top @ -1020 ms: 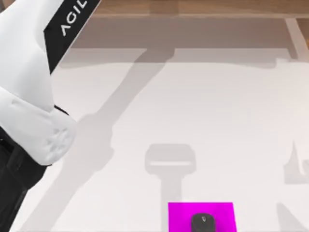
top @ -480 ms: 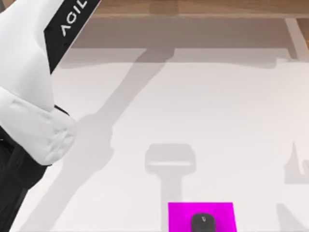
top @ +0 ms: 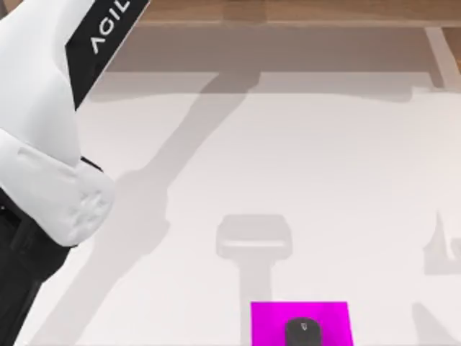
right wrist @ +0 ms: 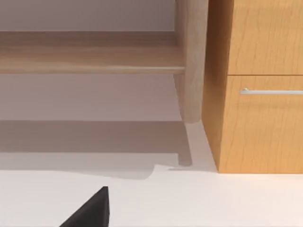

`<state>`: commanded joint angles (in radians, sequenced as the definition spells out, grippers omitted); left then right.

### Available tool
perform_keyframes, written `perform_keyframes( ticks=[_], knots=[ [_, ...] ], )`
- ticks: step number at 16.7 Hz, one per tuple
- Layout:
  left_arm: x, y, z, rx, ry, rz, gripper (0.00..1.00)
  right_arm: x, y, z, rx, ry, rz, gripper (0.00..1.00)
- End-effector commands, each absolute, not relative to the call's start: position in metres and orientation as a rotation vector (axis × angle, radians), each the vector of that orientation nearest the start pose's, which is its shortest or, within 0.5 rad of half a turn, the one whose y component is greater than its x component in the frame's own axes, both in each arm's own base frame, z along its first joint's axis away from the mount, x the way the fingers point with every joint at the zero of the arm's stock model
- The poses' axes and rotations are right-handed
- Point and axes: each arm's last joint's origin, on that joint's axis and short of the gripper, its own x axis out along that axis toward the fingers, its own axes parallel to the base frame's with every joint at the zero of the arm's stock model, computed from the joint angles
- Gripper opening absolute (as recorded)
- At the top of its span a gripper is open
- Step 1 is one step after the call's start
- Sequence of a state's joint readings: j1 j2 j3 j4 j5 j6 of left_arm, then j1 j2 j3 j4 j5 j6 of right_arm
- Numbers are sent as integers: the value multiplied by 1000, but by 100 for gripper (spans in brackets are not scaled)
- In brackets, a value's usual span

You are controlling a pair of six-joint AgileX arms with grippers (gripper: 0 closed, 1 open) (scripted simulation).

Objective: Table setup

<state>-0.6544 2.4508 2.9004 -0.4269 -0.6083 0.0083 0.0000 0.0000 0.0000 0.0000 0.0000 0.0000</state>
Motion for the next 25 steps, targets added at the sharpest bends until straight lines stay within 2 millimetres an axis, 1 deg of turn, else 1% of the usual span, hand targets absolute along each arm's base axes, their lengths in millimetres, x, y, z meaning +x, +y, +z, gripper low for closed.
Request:
perform_keyframes(
  ticks=[5,8,11,15,19,22,25],
  knots=[
    [426,-293,431,-13,-12,-18,0,106,-1,160,0,0,0,100],
    [423,-295,434,-16,-16,-23,0,106,-1,160,0,0,0,100],
    [415,-295,440,-17,-19,-21,0,106,-1,160,0,0,0,100],
    [401,-296,438,2,3,-20,0,106,-1,160,0,0,0,100],
    [386,-294,446,-11,-12,-21,0,106,-1,160,0,0,0,100],
    [385,-294,446,-12,-13,-21,0,106,-1,160,0,0,0,100],
    [388,-289,448,-14,-19,-17,0,106,-1,160,0,0,0,100]
  ],
)
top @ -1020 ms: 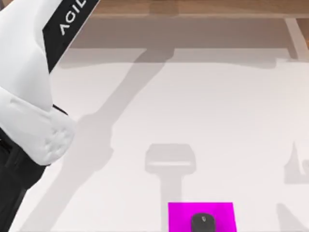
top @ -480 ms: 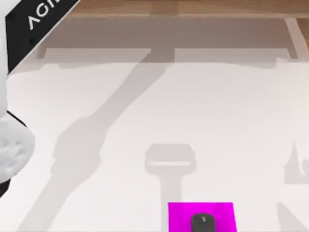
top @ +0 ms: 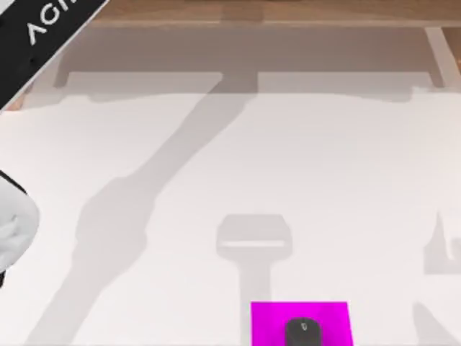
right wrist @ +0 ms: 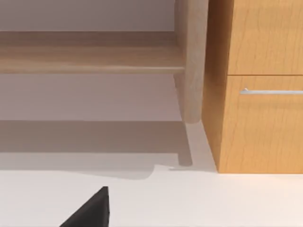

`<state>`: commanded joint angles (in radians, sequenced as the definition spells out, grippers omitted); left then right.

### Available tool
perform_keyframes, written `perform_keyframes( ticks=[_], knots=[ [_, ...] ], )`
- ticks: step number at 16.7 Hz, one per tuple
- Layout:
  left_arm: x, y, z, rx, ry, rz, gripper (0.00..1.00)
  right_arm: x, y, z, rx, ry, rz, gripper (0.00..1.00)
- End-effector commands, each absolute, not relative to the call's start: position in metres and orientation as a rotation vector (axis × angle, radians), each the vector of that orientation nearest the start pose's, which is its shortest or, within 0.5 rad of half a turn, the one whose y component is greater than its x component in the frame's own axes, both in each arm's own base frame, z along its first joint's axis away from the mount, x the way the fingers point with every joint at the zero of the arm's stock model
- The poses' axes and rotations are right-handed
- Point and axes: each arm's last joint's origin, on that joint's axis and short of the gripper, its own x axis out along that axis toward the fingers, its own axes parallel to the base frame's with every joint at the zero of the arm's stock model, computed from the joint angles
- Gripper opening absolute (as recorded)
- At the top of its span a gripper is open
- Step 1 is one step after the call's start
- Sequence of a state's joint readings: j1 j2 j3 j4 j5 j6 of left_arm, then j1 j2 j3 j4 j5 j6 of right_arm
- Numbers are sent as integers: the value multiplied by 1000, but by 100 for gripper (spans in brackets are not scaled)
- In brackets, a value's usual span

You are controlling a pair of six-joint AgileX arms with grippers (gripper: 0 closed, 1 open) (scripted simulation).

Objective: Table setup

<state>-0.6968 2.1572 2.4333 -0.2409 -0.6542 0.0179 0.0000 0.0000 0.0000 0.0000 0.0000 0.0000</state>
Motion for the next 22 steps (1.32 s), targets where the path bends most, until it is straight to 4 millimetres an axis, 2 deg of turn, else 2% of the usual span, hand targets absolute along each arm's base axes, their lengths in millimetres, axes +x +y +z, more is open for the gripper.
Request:
perform_keyframes(
  ticks=[2,4,5,7,9,12,14,17,20,22],
  knots=[
    [394,-273,457,-39,-62,-19,0,106,-1,160,0,0,0,100],
    [407,-242,466,-64,-132,-11,0,106,-1,160,0,0,0,100],
    [417,-221,470,-72,-178,1,0,106,-1,160,0,0,0,100],
    [435,-169,477,-70,-291,35,0,106,-1,160,0,0,0,100],
    [450,-106,478,-31,-417,82,0,106,-1,160,0,0,0,100],
    [456,-8,469,111,-589,162,0,106,-1,160,0,0,0,100],
    [448,53,455,255,-669,219,0,106,-1,160,0,0,0,100],
    [422,136,425,509,-699,309,0,106,-1,160,0,0,0,100],
    [386,206,382,760,-599,401,0,106,-1,160,0,0,0,100],
    [360,245,344,899,-460,448,0,106,-1,160,0,0,0,100]
  ],
)
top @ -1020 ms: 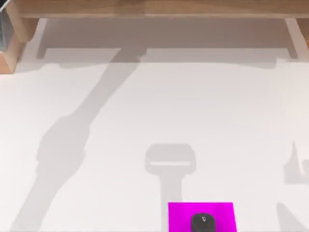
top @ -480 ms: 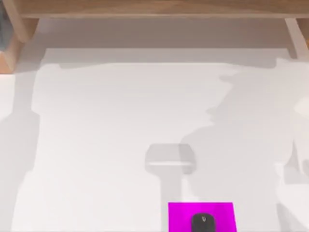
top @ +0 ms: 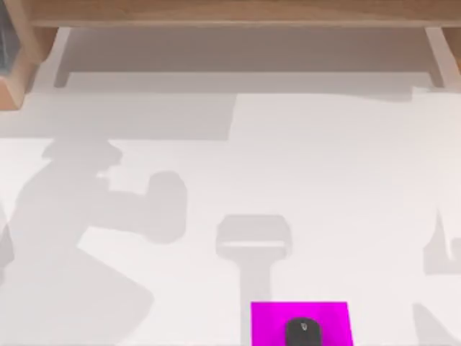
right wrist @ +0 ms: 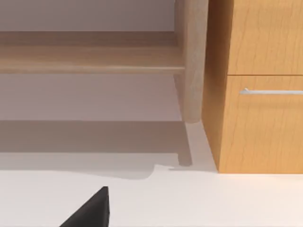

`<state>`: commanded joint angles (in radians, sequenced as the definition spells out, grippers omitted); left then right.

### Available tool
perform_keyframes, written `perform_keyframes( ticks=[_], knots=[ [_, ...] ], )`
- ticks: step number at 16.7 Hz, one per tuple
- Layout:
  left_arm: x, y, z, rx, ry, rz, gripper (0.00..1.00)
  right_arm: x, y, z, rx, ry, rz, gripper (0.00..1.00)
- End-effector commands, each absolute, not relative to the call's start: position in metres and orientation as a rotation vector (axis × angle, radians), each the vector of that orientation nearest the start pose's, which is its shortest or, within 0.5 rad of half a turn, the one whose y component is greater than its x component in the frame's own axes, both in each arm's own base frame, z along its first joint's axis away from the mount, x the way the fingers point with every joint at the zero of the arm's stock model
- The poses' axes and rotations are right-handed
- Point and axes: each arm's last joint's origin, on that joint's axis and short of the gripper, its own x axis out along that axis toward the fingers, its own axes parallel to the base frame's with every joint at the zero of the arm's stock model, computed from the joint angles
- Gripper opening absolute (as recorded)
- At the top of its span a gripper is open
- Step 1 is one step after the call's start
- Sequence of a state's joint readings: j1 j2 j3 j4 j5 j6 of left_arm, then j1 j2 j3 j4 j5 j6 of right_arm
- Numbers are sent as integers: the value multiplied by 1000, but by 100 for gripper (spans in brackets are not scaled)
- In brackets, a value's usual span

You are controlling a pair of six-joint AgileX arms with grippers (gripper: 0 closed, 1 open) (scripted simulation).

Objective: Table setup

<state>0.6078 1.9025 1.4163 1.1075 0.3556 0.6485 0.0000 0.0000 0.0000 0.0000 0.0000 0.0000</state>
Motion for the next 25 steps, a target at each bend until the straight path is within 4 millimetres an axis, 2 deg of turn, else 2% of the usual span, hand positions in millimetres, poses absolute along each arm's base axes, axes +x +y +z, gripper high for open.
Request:
perform_keyframes(
  ticks=[3,5,7,10,13,17,19,25],
  knots=[
    [320,284,280,1054,-190,469,0,106,-1,160,0,0,0,100],
    [297,293,238,1127,-9,435,0,106,-1,160,0,0,0,100],
    [283,290,200,1188,146,359,0,106,-1,160,0,0,0,100],
    [281,267,162,1283,288,175,0,106,-1,160,0,0,0,100],
    [303,230,151,1412,280,-29,0,106,-1,160,0,0,0,100],
    [339,188,155,1552,184,-203,0,106,-1,160,0,0,0,100],
    [346,181,152,1565,176,-238,0,106,-1,160,0,0,0,100],
    [346,182,153,1566,177,-233,0,106,-1,160,0,0,0,100]
  ],
)
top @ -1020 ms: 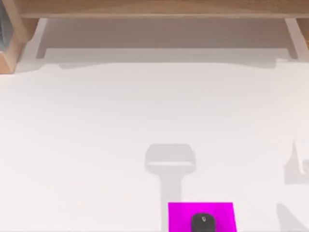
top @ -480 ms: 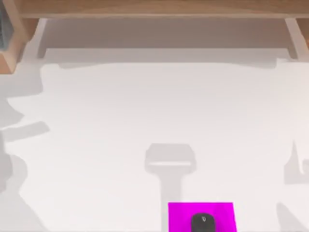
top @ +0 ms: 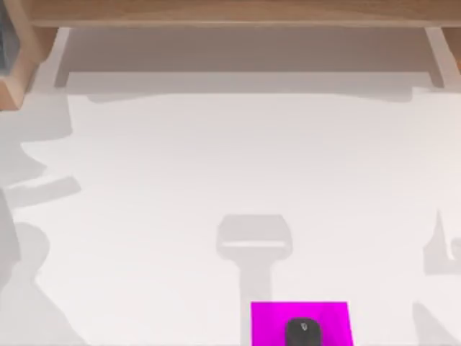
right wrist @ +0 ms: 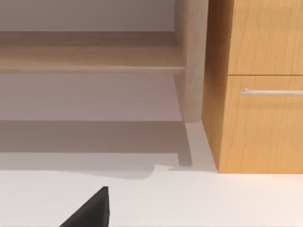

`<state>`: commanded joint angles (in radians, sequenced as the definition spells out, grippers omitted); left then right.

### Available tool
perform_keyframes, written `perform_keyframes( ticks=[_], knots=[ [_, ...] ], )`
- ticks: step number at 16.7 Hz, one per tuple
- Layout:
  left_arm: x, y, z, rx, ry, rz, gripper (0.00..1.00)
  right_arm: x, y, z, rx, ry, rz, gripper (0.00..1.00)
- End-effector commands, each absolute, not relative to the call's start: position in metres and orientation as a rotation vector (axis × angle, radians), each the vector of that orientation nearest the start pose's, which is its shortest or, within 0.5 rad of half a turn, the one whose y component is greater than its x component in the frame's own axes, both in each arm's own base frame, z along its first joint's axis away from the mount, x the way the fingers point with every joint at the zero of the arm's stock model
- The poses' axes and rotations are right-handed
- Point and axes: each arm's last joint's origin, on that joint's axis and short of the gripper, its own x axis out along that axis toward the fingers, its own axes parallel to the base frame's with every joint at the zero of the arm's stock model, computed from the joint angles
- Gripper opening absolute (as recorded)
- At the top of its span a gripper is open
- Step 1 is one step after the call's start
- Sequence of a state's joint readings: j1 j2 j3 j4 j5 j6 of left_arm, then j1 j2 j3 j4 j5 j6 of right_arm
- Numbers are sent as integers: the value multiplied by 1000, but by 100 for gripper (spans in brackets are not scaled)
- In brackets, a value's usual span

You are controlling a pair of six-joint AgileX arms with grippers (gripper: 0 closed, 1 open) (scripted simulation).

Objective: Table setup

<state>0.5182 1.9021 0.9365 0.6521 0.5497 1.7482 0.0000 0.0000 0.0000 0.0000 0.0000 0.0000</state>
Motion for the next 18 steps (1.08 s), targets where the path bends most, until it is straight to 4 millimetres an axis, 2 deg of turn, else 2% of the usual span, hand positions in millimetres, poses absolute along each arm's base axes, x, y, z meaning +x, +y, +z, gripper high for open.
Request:
perform_keyframes(
  ticks=[6,11,18],
  knots=[
    [372,180,150,1569,171,-234,0,106,-1,160,0,0,0,100],
    [375,180,147,1565,176,-238,0,106,-1,160,0,0,0,100],
    [375,180,147,1565,176,-238,53,106,-1,160,0,0,0,100]
  ],
)
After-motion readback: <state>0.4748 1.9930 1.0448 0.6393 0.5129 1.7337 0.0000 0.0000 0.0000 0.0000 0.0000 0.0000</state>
